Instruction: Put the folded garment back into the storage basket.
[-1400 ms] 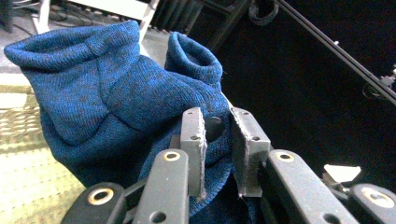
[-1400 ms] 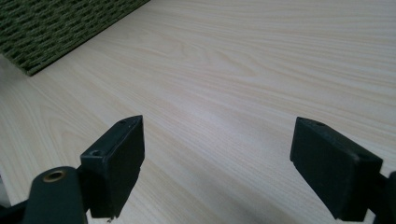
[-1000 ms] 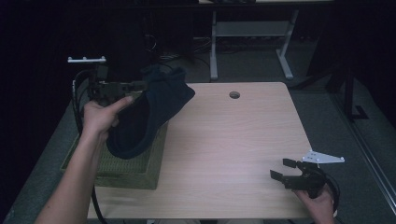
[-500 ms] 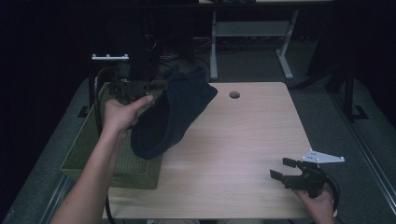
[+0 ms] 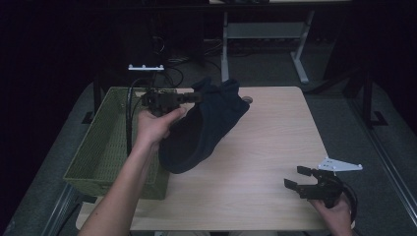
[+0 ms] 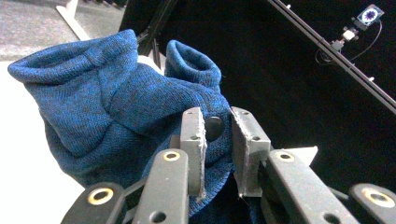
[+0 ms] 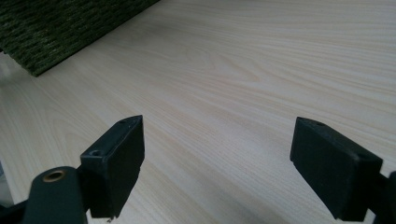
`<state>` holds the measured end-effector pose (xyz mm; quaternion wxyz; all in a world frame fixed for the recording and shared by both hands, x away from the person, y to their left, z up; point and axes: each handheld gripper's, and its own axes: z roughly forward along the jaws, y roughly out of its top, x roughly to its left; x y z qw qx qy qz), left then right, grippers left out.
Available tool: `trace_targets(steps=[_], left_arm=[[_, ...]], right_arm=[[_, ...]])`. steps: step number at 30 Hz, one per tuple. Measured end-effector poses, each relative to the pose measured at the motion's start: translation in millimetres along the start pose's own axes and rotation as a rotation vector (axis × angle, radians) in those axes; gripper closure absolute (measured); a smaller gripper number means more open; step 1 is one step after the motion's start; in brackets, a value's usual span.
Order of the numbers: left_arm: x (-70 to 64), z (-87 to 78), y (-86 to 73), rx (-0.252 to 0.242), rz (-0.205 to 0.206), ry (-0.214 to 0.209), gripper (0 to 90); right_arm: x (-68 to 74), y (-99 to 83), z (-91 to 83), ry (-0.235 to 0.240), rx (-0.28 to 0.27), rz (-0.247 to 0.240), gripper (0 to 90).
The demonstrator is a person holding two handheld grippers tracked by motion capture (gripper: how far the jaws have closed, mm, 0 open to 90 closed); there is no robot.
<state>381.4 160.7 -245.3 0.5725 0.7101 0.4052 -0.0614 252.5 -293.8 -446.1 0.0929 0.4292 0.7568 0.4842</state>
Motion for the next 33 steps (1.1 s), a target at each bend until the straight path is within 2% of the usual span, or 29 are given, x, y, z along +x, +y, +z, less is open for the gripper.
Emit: trace_targets(steps=[4,8,10,11,12,13,18,19,21,24,25,27,33], left_arm=[[0.9,13.8,-8.0,0.004,-0.013,-0.015,76.3],[5.7,30.4,-21.5,0.03,-0.03,0.01,76.2],[6.7,33.7,-24.4,0.03,-0.042,0.013,76.2],[10.7,44.4,-33.3,0.045,-0.054,0.023,76.2],[10.7,44.4,-33.3,0.045,-0.054,0.023,76.1],[14.1,55.1,-41.6,0.06,-0.068,0.029,76.1],[22.3,80.4,-60.2,0.118,-0.081,0.057,76.0],[22.3,80.4,-60.2,0.118,-0.081,0.057,75.9],[28.4,93.8,-74.0,0.145,-0.098,0.052,75.8],[32.3,102.9,-88.4,0.171,-0.106,0.052,75.7],[32.3,102.9,-88.4,0.171,-0.106,0.052,75.6],[37.5,109.1,-101.8,0.19,-0.119,0.052,75.3],[40.1,111.1,-116.5,0.22,-0.122,0.06,73.4]], right_arm=[[-0.8,0.3,-0.1,0.004,0.001,0.002,17.4],[-1.7,1.4,-0.1,0.007,0.007,0.005,17.4],[-3.0,2.0,-0.3,0.007,0.0,-0.001,17.4],[-3.3,2.3,-0.7,0.005,0.005,0.001,17.4],[-3.6,2.5,-0.9,0.006,0.005,0.001,17.4],[-3.8,2.6,-0.9,0.007,0.006,0.003,17.4],[-5.2,3.1,-0.7,0.008,0.005,0.004,17.4],[-5.2,3.1,-0.7,0.008,0.005,0.004,17.4],[-5.2,3.4,-0.8,0.015,0.004,0.007,17.4],[-4.0,4.4,-0.8,0.027,0.003,0.008,17.9],[-4.0,4.4,-0.8,0.027,0.003,0.008,17.9],[-1.8,6.1,-0.1,0.037,0.007,0.002,18.8],[3.0,8.9,3.9,0.055,0.018,-0.011,20.4]])
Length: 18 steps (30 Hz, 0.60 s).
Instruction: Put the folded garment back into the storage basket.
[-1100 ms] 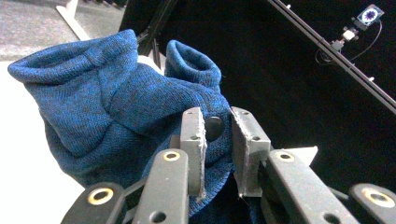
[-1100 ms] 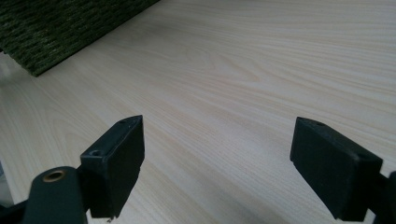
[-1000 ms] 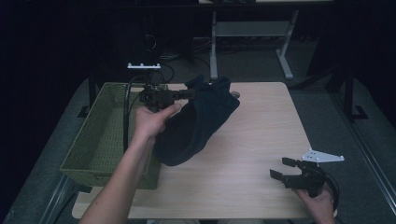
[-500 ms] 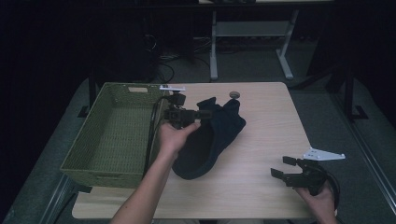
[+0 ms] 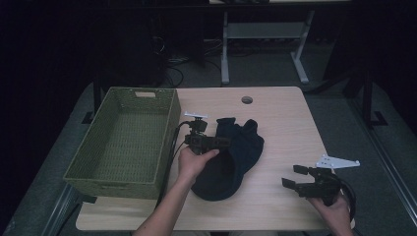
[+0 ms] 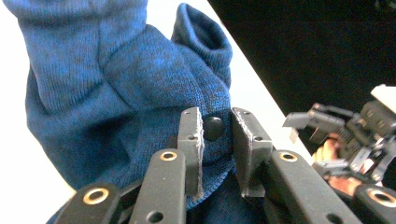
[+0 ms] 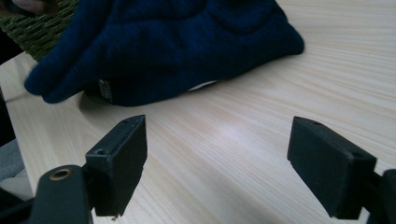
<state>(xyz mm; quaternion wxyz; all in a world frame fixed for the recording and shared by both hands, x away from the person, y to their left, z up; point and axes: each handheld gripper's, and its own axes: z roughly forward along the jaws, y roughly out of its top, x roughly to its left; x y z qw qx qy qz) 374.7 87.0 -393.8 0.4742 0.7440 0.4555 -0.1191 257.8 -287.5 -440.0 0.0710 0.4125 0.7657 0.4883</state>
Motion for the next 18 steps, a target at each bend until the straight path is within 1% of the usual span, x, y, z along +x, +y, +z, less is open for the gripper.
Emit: trace_targets(steps=[1,2,3,5,7,8,10,11,12,13,14,15,16,17,18], left_arm=[[1.3,0.6,-2.9,0.01,0.0,-0.001,73.0],[2.2,1.1,-4.7,0.015,-0.004,-0.004,71.6],[5.6,1.6,-9.2,0.031,-0.011,-0.004,70.4],[8.8,1.8,-14.2,0.035,-0.026,-0.006,66.0],[10.3,1.6,-16.1,0.04,-0.029,-0.012,62.0],[13.3,0.9,-21.2,0.045,-0.035,-0.014,61.6],[14.7,0.3,-23.1,0.042,-0.037,-0.016,59.5],[17.9,-0.4,-26.0,0.045,-0.042,-0.022,59.1],[19.6,-0.9,-28.2,0.047,-0.041,-0.011,59.1],[19.6,-0.9,-28.2,0.047,-0.041,-0.011,59.2],[20.6,-1.1,-29.8,0.047,-0.042,-0.007,59.5],[23.5,-0.6,-34.2,0.06,-0.042,0.011,59.6],[23.5,-0.6,-34.2,0.06,-0.042,0.011,59.6],[25.4,0.0,-37.9,0.069,-0.039,0.024,59.8],[25.4,0.0,-37.9,0.069,-0.039,0.024,60.0]], right_arm=[[1.1,0.7,0.8,0.005,0.001,0.001,20.8],[3.2,3.0,3.3,0.023,0.006,0.002,21.9],[4.0,4.5,4.9,0.035,0.008,0.001,22.1],[7.6,7.9,8.5,0.044,0.012,-0.004,22.4],[11.3,11.4,11.8,0.059,0.018,-0.011,23.8],[13.9,14.0,14.5,0.068,0.026,-0.018,23.9],[18.4,18.2,19.3,0.076,0.037,-0.028,24.0],[20.3,20.2,21.9,0.085,0.043,-0.034,24.0],[22.0,21.4,24.0,0.092,0.046,-0.035,24.1],[24.6,22.9,27.7,0.105,0.052,-0.039,24.8],[26.3,23.6,30.1,0.112,0.058,-0.041,26.6],[29.3,24.5,34.2,0.123,0.068,-0.051,28.6],[31.6,24.9,37.9,0.131,0.076,-0.055,31.1],[33.5,25.2,41.7,0.145,0.085,-0.058,34.6],[33.5,25.2,41.7,0.145,0.085,-0.058,34.6]])
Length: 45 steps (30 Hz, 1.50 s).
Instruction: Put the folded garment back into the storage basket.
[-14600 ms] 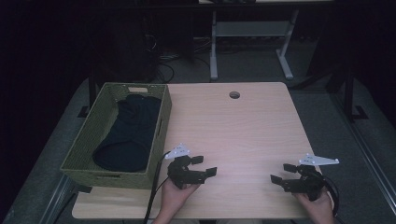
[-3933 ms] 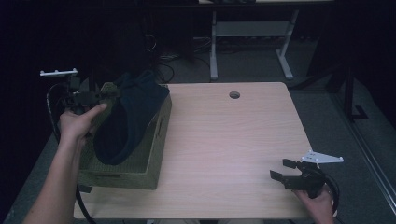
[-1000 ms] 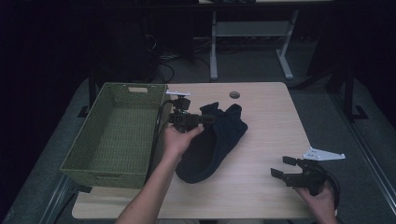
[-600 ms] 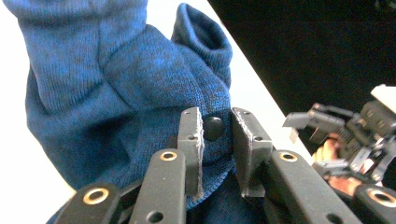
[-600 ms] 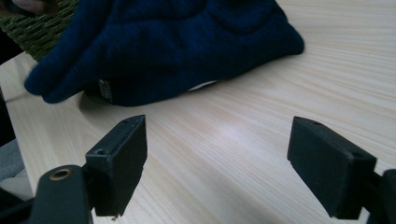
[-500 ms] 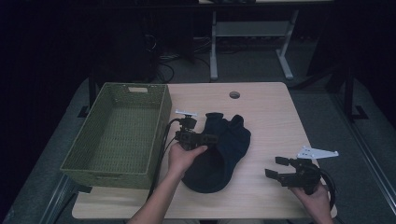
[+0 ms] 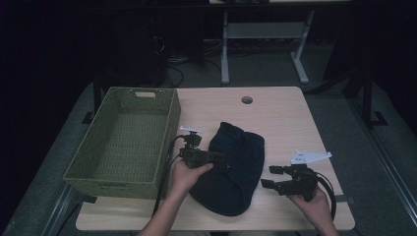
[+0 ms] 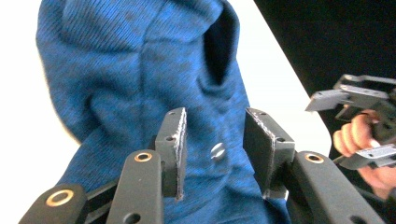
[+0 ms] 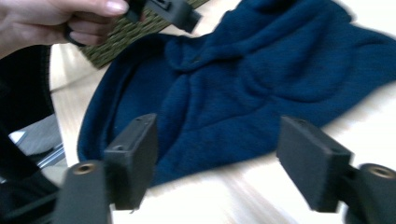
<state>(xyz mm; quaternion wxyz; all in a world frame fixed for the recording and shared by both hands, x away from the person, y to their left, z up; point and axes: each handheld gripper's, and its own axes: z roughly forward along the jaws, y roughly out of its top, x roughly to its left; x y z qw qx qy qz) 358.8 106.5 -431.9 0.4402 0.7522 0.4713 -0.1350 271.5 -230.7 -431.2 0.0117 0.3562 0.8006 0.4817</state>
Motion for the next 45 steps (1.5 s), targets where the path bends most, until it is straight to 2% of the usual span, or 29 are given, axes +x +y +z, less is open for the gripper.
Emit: trace_targets(steps=[1,3,4,5,7,11,12,13,15,18,26,29,32,33,36,42,45], left_arm=[[1.5,0.1,-3.4,0.002,0.007,0.007,59.9],[3.9,0.0,-7.4,0.009,0.011,0.021,59.8],[3.9,0.0,-7.4,0.009,0.011,0.021,59.9],[6.6,-0.8,-11.8,0.01,0.007,0.036,60.3],[7.7,-1.4,-14.5,0.017,0.01,0.052,60.9],[8.1,-1.5,-17.9,0.029,0.016,0.076,61.5],[8.1,-1.5,-17.9,0.029,0.016,0.076,60.9],[8.5,-1.0,-18.7,0.036,0.019,0.079,60.5],[8.1,-1.1,-21.6,0.054,0.027,0.097,60.1],[7.7,-1.5,-25.1,0.06,0.021,0.102,59.9],[10.1,-1.4,-36.7,0.09,0.009,0.079,61.1],[3.7,0.2,-43.2,0.095,0.019,0.067,61.2],[1.1,1.9,-46.6,0.099,0.018,0.046,61.0],[0.1,3.8,-50.1,0.102,0.009,0.012,61.0],[-1.2,5.7,-53.2,0.107,0.007,-0.011,62.0],[-9.5,10.2,-59.2,0.114,0.035,-0.022,61.8],[-10.2,7.0,-58.3,0.081,0.05,-0.045,61.2]], right_arm=[[3.8,1.2,8.3,0.039,0.021,-0.004,43.7],[8.3,2.4,16.2,0.062,0.043,-0.008,52.9],[8.3,2.4,16.2,0.062,0.043,-0.008,52.9],[13.7,3.7,27.6,0.087,0.079,-0.012,61.4],[17.2,4.1,38.8,0.102,0.118,-0.023,69.8],[22.3,2.0,60.5,0.119,0.197,-0.032,75.4],[22.3,2.0,60.5,0.119,0.197,-0.032,75.4],[22.6,0.3,68.5,0.11,0.24,-0.039,77.8],[21.0,-1.2,72.2,0.114,0.254,-0.036,80.0],[19.0,-0.9,72.1,0.116,0.268,-0.036,82.6],[10.1,0.0,67.4,0.113,0.314,-0.047,87.1],[5.1,0.3,63.5,0.106,0.32,-0.035,87.3],[-0.1,-0.3,60.1,0.103,0.318,-0.024,87.5],[-5.7,-0.9,55.4,0.087,0.316,-0.013,87.4],[-13.0,-1.2,48.4,0.068,0.315,0.001,87.2],[-21.1,-3.2,41.6,0.064,0.311,0.017,87.1],[-19.7,-2.7,40.3,0.064,0.32,0.005,84.6]])
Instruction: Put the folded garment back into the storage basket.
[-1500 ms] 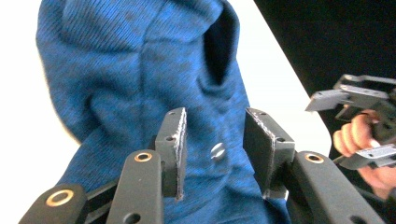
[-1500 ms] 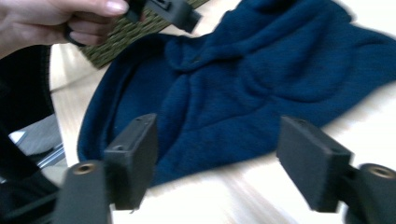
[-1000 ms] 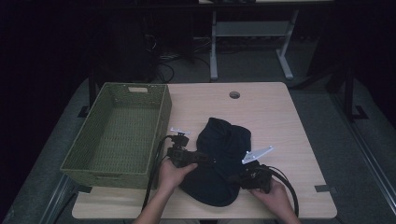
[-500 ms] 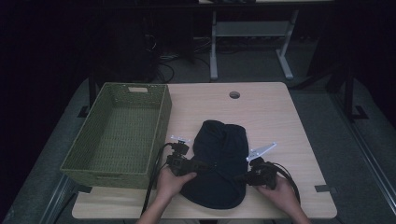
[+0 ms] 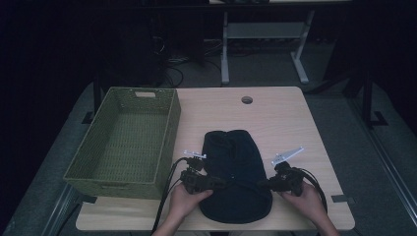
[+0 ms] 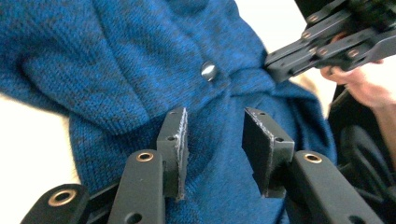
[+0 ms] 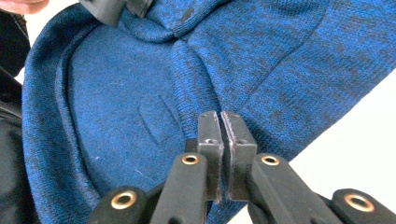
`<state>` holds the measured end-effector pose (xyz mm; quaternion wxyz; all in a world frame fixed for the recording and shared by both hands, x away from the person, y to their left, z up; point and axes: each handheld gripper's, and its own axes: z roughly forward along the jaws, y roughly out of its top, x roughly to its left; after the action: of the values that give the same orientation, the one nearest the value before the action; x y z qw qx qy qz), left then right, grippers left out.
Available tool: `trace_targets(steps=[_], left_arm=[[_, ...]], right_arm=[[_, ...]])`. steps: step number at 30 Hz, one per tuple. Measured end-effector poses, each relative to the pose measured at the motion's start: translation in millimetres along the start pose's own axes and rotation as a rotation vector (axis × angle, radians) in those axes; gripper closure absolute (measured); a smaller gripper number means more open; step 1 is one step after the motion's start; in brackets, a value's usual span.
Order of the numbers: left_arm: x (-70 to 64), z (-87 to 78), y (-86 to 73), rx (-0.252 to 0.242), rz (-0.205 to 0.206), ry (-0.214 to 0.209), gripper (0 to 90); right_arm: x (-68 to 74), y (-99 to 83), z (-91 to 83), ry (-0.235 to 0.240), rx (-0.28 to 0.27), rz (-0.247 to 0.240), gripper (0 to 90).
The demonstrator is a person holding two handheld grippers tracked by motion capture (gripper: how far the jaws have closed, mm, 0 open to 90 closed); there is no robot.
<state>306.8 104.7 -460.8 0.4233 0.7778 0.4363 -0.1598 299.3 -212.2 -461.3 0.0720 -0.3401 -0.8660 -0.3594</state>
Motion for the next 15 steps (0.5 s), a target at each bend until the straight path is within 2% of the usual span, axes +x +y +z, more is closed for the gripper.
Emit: trace_targets(steps=[3,5,8,10,11,12,15], left_arm=[[0.8,-4.5,5.0,-0.04,0.0,-0.013,61.5],[0.2,-7.0,10.3,-0.068,0.003,-0.004,61.5],[2.1,-9.3,15.2,-0.078,0.007,0.012,61.2],[3.7,-8.4,15.0,-0.076,0.003,0.02,61.0],[5.3,-6.9,14.2,-0.061,0.003,0.031,61.0],[8.3,-3.7,10.2,-0.042,0.004,0.033,60.5],[9.8,-1.1,6.0,-0.041,0.0,0.03,60.3]], right_arm=[[3.0,4.9,-2.8,0.0,-0.007,-0.016,83.6],[2.9,9.4,-4.5,0.015,-0.035,-0.014,83.6],[0.9,14.3,-3.2,0.029,-0.044,-0.006,84.0],[-0.7,15.6,-0.7,0.042,-0.042,0.004,84.1],[-0.7,15.6,-0.7,0.042,-0.042,0.004,84.1],[-2.2,14.3,3.4,0.047,-0.019,0.008,84.1],[-2.1,11.4,6.6,0.049,-0.003,0.009,84.9]])
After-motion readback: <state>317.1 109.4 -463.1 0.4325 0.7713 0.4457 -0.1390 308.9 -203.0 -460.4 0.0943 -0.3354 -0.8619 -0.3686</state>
